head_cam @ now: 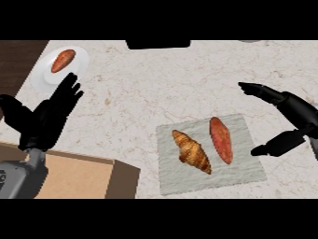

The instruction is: Pick the croissant from the placemat and place it in the tiered shelf

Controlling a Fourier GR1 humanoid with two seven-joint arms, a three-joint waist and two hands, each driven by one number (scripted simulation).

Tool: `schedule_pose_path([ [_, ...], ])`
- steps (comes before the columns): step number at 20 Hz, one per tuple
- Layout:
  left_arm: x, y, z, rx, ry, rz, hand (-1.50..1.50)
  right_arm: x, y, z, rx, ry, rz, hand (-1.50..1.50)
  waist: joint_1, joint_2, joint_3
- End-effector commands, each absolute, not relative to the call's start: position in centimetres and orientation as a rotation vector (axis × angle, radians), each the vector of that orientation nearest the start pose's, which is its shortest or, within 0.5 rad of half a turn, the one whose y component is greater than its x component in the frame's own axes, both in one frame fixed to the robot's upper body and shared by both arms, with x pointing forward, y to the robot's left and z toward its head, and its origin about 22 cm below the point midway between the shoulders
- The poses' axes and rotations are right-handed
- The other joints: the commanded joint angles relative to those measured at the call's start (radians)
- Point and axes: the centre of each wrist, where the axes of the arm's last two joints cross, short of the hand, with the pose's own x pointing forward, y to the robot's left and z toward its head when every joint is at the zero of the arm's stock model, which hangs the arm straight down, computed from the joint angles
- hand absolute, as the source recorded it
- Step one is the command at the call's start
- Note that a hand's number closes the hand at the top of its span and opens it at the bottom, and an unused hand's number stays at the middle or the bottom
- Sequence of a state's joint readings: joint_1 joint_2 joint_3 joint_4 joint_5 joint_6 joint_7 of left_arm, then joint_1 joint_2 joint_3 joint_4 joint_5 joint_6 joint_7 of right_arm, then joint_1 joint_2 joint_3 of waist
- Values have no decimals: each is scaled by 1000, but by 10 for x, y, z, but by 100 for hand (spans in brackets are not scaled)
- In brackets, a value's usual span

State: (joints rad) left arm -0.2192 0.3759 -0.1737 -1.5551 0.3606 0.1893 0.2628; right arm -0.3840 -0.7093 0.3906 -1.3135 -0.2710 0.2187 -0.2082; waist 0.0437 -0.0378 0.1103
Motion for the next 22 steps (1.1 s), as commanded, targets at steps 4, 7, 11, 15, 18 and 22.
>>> schedule_pose_path([
  [4, 256, 274, 12, 49, -1156, 6, 0, 319, -296, 96, 24, -1483, 1031, -150, -11, 39, -113],
  [7, 245, 281, 14, 64, -1159, 40, 0, 322, -289, 102, -33, -1455, 1058, -150, -22, 41, -114],
  [11, 233, 287, 25, 79, -1165, 42, 0, 325, -269, 109, -93, -1428, 1075, -150, -32, 42, -116],
  [15, 224, 287, 35, 79, -1169, 50, 0, 325, -248, 108, -166, -1370, 1115, -150, -44, 50, -116],
  [18, 212, 292, 41, 84, -1159, 61, 0, 324, -229, 109, -187, -1318, 1141, -150, -42, 48, -118],
  [22, 203, 292, 47, 70, -1153, 42, 0, 317, -201, 100, -218, -1249, 1228, -150, -41, 53, -118],
])
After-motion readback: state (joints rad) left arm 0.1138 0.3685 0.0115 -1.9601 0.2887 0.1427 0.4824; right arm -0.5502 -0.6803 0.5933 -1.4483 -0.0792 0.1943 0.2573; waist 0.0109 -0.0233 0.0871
